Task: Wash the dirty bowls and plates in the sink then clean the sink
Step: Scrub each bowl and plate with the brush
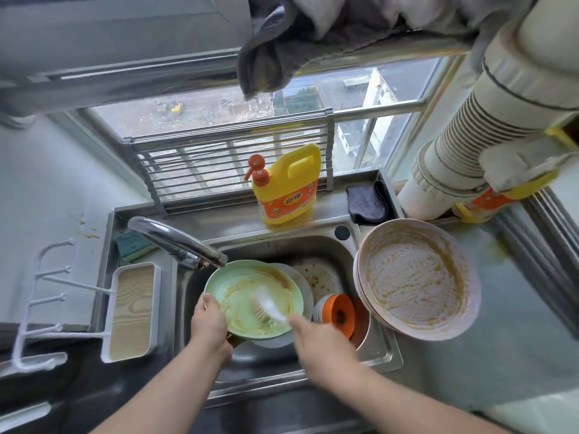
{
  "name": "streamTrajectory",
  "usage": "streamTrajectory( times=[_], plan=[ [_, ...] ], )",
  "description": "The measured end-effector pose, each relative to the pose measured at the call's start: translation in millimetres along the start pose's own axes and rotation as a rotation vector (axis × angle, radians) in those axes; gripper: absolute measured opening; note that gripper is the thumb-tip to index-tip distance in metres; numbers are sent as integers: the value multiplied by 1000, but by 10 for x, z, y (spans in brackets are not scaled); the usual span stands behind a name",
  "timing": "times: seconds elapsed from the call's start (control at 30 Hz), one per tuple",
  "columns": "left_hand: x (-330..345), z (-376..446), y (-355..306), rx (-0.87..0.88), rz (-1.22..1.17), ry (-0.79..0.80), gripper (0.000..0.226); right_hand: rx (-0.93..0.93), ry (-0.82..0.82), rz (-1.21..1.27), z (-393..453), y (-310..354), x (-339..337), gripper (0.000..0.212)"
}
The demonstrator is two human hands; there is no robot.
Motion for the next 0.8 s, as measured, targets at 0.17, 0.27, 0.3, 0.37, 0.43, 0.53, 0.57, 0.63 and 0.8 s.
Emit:
streamTrajectory(
  times=[0.17,0.27,0.3,0.37,0.43,0.53,0.57,0.63,0.8],
  plan=[
    [180,-211,185,-35,-11,32,37,22,-26,-17,212,154,-105,49],
    [67,-144,142,-84,-42,-22,33,86,-19,-124,250,-194,-212,54],
    [15,-70,119,-74,-41,-35,33,79,-4,-122,139,-196,-133,52],
    [-24,11,138,-65,-19,-42,38,-11,50,-27,-85,37,94,44],
    [45,-38,214,-68,-1,-16,39,-106,41,30,-82,311,125,37],
    [142,-129,263,-116,-58,41,41,-55,-30,85,263,163,-171,37],
    [137,-129,222,-126,-65,40,41,4,-48,53,319,-3,-300,37],
    [60,-74,87,-92,-47,23,41,63,-57,-59,230,-241,-346,34],
    [10,-64,31,9,104,28,38,-56,67,1,-80,149,104,37]
  ],
)
Point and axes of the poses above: each hand's wrist, its own z-axis towards the middle knuckle, its own x-axis out of the palm, y = z × x, the point moved 7 cm from there along z, towards the middle knuckle, and after that the axes turned 9 degrees about y, right-handed, at the moved point
